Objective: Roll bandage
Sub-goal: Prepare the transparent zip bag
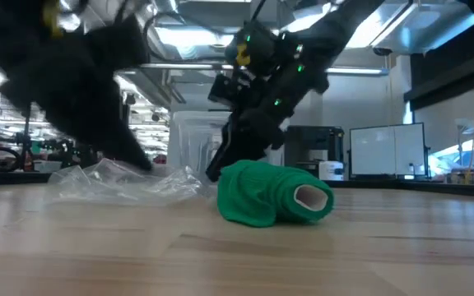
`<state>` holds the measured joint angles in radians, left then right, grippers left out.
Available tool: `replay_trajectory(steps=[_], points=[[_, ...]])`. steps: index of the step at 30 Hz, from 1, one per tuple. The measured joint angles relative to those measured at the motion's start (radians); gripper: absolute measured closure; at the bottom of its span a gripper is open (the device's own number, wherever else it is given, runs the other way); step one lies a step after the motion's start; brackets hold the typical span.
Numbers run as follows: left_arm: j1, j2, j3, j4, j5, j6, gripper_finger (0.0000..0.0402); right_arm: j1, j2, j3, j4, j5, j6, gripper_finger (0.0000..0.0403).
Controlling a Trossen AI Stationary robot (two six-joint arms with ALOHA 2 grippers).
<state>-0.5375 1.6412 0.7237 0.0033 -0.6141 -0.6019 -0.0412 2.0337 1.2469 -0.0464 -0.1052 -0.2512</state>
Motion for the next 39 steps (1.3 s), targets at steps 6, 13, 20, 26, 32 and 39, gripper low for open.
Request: replay_trajectory(steps=[6, 13, 20, 26, 32, 39], points=[[0.0, 0.086, 0.005, -0.074, 0.0, -0.077, 0.0325, -0.005, 0.059, 0.001, 0.02, -0.201, 0.071, 0.0132], [0.001, 0.021, 0.002, -0.335, -0.05, -0.124, 0.0325, 0.065, 0.059, 0.002, -0.003, -0.255, 0.15, 0.0132], [0.013, -0.042, 0.016, -0.445, -0.069, -0.129, 0.0325, 0.13, 0.062, 0.001, 0.13, -0.169, 0.186, 0.0132], [-0.052, -0.113, 0.124, -0.466, -0.042, -0.118, 0.0325, 0.118, 0.062, 0.0, 0.148, -0.087, 0.206, 0.0132], [-0.1, -0.109, 0.114, -0.3, -0.008, -0.167, 0.0321, 0.112, 0.062, 0.0, 0.162, -0.043, 0.233, 0.0132], [-0.082, -0.021, 0.102, -0.204, 0.059, -0.254, 0.0257, 0.113, 0.062, 0.0, 0.172, -0.044, 0.3, 0.0132]])
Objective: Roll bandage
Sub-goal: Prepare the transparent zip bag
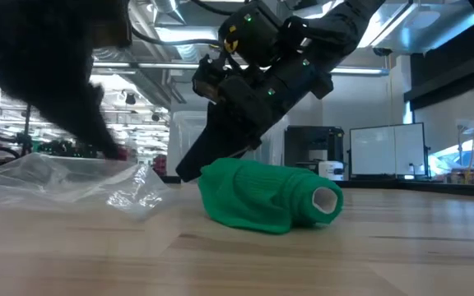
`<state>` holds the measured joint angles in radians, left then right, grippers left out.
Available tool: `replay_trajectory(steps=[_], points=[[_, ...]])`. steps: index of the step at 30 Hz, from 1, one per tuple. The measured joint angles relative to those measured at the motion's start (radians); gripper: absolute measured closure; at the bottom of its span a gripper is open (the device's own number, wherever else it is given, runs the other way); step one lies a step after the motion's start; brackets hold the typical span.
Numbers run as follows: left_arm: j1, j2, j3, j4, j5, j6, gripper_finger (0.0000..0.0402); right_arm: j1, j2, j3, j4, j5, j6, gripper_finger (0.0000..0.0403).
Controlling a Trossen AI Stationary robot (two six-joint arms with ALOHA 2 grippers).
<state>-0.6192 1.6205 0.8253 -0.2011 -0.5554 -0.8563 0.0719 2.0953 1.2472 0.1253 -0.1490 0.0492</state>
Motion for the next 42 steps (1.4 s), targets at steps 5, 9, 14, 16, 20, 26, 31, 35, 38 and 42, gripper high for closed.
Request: replay_trajectory(steps=[5, 9, 14, 16, 20, 26, 31, 35, 38, 42], points=[[0.017, 0.05, -0.001, -0.12, 0.055, -0.036, 0.0231, 0.001, 0.011, 0.0, 0.003, -0.032, 0.029, 0.0132], [0.048, 0.048, 0.001, -0.334, 0.01, -0.045, 0.0229, 0.005, 0.022, 0.0, 0.004, -0.111, 0.074, 0.0132], [0.095, -0.015, 0.0, -0.427, -0.014, 0.042, 0.0229, 0.037, 0.025, 0.0, 0.01, -0.105, 0.061, 0.0132], [0.099, -0.04, 0.0, -0.424, 0.003, 0.08, 0.0229, 0.044, 0.025, 0.0, 0.011, -0.07, 0.026, 0.0132], [0.066, -0.063, 0.0, -0.32, 0.064, 0.122, 0.0229, 0.029, 0.021, 0.014, 0.005, 0.022, -0.001, 0.0132], [0.013, 0.002, -0.068, -0.039, 0.045, 0.126, 0.0229, -0.027, 0.021, 0.039, 0.134, 0.136, -0.005, 0.0132], [-0.008, 0.044, -0.096, -0.03, 0.028, 0.046, 0.0229, -0.063, 0.05, 0.04, 0.292, 0.139, -0.004, 0.0132], [-0.036, 0.049, -0.1, 0.026, 0.048, 0.105, 0.0229, -0.075, 0.114, 0.07, 0.34, 0.137, 0.013, 0.0132], [-0.063, 0.049, -0.098, 0.064, 0.074, 0.146, 0.0229, -0.075, 0.169, 0.114, 0.317, 0.115, 0.023, 0.0132], [-0.092, 0.049, -0.097, 0.052, 0.077, 0.133, 0.0229, -0.072, 0.231, 0.168, 0.255, 0.077, 0.025, 0.0132]])
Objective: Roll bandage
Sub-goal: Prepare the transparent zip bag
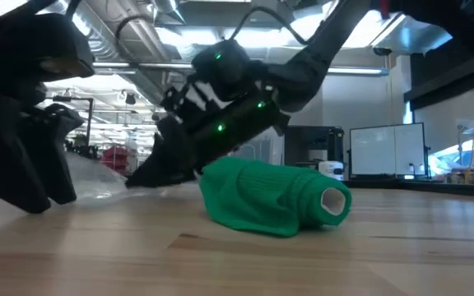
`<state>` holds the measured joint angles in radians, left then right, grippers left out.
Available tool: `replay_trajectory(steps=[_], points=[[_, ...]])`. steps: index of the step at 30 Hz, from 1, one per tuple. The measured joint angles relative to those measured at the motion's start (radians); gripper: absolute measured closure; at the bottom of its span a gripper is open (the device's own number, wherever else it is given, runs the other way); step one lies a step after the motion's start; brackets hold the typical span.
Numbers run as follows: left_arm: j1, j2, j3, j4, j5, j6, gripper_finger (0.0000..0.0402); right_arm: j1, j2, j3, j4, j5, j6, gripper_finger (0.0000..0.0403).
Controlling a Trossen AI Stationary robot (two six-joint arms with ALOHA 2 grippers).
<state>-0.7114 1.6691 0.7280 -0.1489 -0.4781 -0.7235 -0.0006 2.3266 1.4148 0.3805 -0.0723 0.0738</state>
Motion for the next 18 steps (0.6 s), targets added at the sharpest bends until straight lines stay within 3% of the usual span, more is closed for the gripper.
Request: replay_trajectory(steps=[6, 9, 12, 18], points=[[-0.033, -0.016, 0.003, -0.111, -0.002, -0.154, 0.0229, 0.003, -0.001, 0.054, -0.203, -0.152, 0.004, 0.0132], [-0.035, -0.044, 0.003, -0.209, -0.02, -0.266, 0.0229, 0.021, -0.002, 0.053, -0.198, -0.21, 0.062, 0.0132], [-0.035, -0.07, 0.0, -0.283, -0.058, -0.361, 0.0229, 0.047, -0.001, 0.051, -0.184, -0.192, 0.103, 0.0132], [-0.034, -0.112, 0.0, -0.277, -0.093, -0.426, 0.0229, 0.075, 0.001, 0.049, -0.164, -0.104, 0.168, 0.0132]])
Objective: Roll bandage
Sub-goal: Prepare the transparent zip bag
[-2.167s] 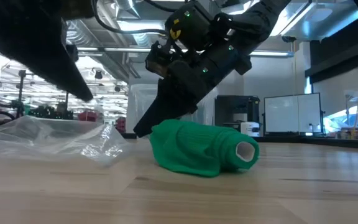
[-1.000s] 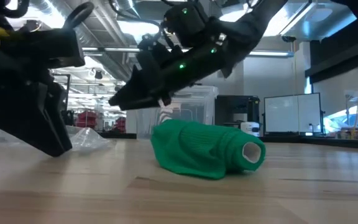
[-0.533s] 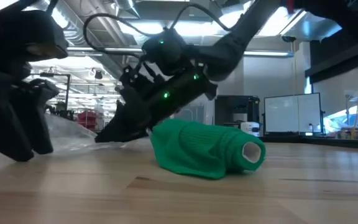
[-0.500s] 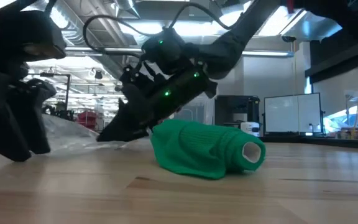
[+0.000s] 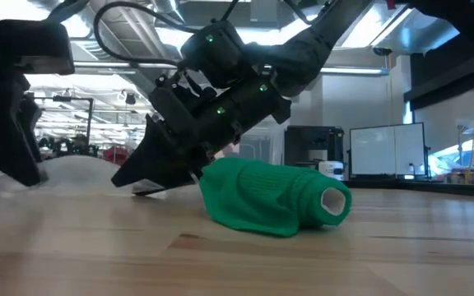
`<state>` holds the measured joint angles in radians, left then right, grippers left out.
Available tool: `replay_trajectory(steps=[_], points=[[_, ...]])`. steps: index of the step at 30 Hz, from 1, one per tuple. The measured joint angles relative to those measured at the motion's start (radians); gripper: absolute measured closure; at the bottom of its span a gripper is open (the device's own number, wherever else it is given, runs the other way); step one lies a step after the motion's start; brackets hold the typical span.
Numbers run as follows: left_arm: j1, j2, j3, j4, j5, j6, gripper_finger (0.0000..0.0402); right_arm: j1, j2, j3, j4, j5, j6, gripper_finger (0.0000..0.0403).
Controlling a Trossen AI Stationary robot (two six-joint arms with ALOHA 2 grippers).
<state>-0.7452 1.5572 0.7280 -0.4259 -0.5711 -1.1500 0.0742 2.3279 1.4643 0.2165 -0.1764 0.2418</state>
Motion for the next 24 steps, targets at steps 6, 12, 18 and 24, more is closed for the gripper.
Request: replay_trajectory(steps=[6, 12, 18, 24], points=[[-0.014, -0.013, 0.001, -0.02, 0.134, 0.011, 0.0229, -0.001, 0.001, -0.001, 0.005, -0.005, 0.028, 0.0132], [-0.008, -0.018, 0.003, -0.027, 0.212, -0.017, 0.0229, -0.001, 0.002, -0.003, 0.017, -0.001, 0.026, 0.0132], [0.006, -0.041, 0.036, -0.029, 0.147, 0.032, 0.0229, -0.001, 0.003, -0.003, 0.019, 0.0, 0.024, 0.0132], [0.042, -0.049, 0.039, -0.037, 0.006, 0.009, 0.0229, -0.001, 0.003, -0.003, 0.022, 0.001, 0.023, 0.0132]])
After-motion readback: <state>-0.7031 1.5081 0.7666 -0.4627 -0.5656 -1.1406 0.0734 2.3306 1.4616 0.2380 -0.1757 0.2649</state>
